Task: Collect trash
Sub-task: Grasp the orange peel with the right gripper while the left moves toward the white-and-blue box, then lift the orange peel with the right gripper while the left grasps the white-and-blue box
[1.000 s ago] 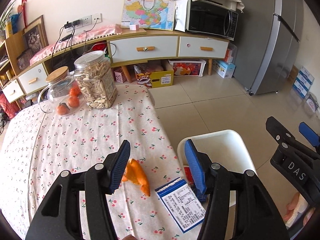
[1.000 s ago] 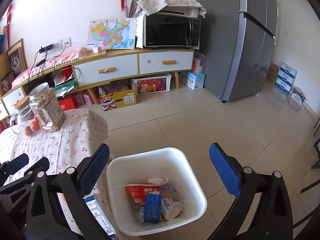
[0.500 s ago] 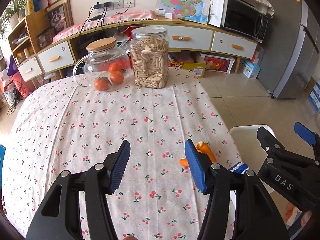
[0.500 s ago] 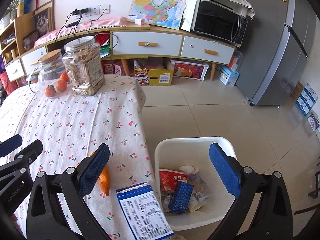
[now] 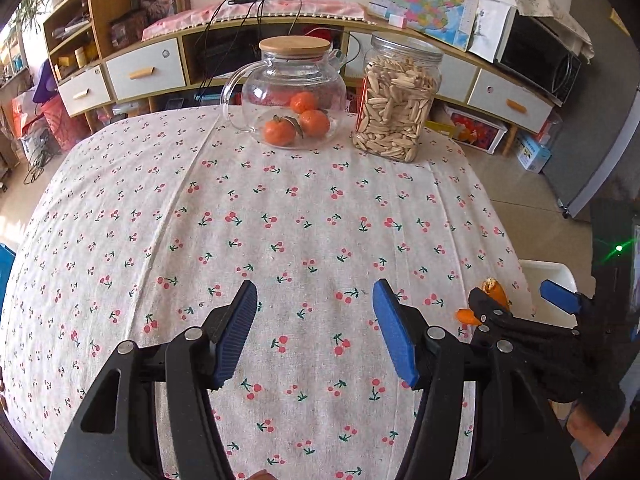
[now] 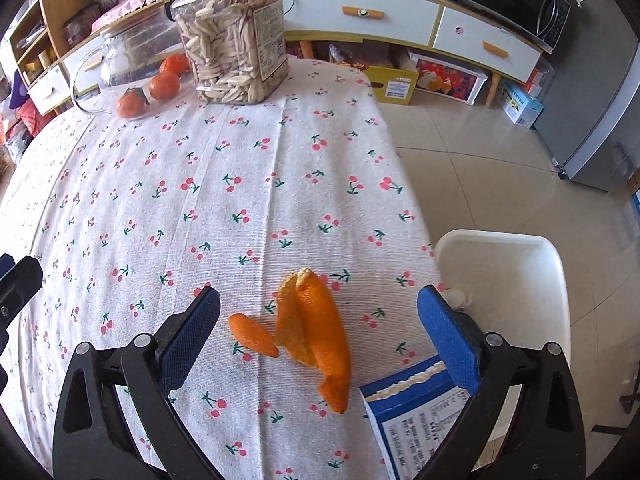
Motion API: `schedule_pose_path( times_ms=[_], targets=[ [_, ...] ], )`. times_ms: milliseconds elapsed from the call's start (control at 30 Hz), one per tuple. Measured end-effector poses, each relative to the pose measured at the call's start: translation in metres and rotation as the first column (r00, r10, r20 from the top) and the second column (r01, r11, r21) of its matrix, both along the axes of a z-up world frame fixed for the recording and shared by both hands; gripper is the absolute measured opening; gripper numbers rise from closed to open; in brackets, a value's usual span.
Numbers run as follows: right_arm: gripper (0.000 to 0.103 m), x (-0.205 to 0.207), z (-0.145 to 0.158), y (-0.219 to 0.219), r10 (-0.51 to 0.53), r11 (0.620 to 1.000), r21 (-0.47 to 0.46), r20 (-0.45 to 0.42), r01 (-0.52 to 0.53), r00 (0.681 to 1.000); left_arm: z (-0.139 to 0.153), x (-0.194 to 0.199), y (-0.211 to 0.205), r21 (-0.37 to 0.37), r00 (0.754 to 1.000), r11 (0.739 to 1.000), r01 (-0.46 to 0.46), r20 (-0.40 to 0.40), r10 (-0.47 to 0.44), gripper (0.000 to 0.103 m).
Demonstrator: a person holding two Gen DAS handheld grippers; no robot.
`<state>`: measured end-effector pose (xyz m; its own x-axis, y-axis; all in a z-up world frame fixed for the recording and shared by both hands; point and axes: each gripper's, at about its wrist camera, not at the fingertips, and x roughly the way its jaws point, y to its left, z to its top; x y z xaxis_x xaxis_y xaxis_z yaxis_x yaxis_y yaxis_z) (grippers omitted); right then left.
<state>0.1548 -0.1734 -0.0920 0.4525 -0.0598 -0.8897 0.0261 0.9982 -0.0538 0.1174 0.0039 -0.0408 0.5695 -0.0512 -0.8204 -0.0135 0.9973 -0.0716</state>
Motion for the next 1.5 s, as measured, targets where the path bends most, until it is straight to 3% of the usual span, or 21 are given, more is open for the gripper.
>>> schedule_pose_path(
  times_ms=[133, 233, 333, 400, 467, 767, 1100, 1300, 1500],
  targets=[
    [0.073, 0.007, -0.017, 0.011, 0.037, 0.999, 0.030, -0.082, -0.035, 0.996, -0.003, 0.002, 0.009, 0.001, 1.000, 1.000, -0.009, -0.010, 0.009, 0.062],
    [0.067, 0.006, -0.014, 0.013, 0.047, 0.999, 0.028, -0.065, -0.045, 0.997, -0.003, 0.003, 0.013, -0.006, 1.000, 1.000, -0.013, -0.015, 0.013, 0.062],
    [0.035, 0.004, -0.008, 0.014, 0.065, 0.998, 0.011, -0.042, -0.065, 0.997, -0.003, 0.003, 0.012, -0.008, 1.000, 1.000, -0.008, -0.016, 0.008, 0.062],
    [0.024, 0.002, -0.006, 0.015, 0.076, 0.997, 0.012, -0.039, -0.075, 0.996, -0.003, 0.003, 0.009, -0.006, 1.000, 1.000, -0.001, -0.018, 0.001, 0.062],
    [0.021, 0.001, -0.003, 0.014, 0.078, 0.997, 0.006, -0.027, -0.078, 0.997, -0.004, 0.002, 0.005, 0.000, 1.000, 1.000, 0.007, -0.020, -0.007, 0.062],
    [0.019, -0.007, 0.035, -0.015, 0.036, 0.999, 0.028, 0.091, -0.039, 0.995, -0.007, 0.000, -0.018, -0.009, 0.998, 0.999, 0.044, -0.038, -0.044, 0.062],
    [0.019, -0.033, 0.055, -0.075, -0.023, 0.999, 0.031, 0.154, 0.018, 0.988, -0.010, -0.017, -0.089, 0.004, 0.990, 0.991, 0.135, -0.038, -0.134, 0.062],
    [0.020, -0.048, 0.066, -0.117, -0.096, 0.994, 0.063, 0.186, 0.085, 0.978, -0.017, -0.030, -0.131, -0.042, 0.987, 0.989, 0.142, -0.072, -0.144, 0.062],
    [0.020, -0.065, 0.072, -0.155, -0.151, 0.987, 0.081, 0.206, 0.137, 0.967, -0.020, -0.043, -0.176, -0.075, 0.984, 0.988, 0.136, -0.102, -0.143, 0.077]
  ],
)
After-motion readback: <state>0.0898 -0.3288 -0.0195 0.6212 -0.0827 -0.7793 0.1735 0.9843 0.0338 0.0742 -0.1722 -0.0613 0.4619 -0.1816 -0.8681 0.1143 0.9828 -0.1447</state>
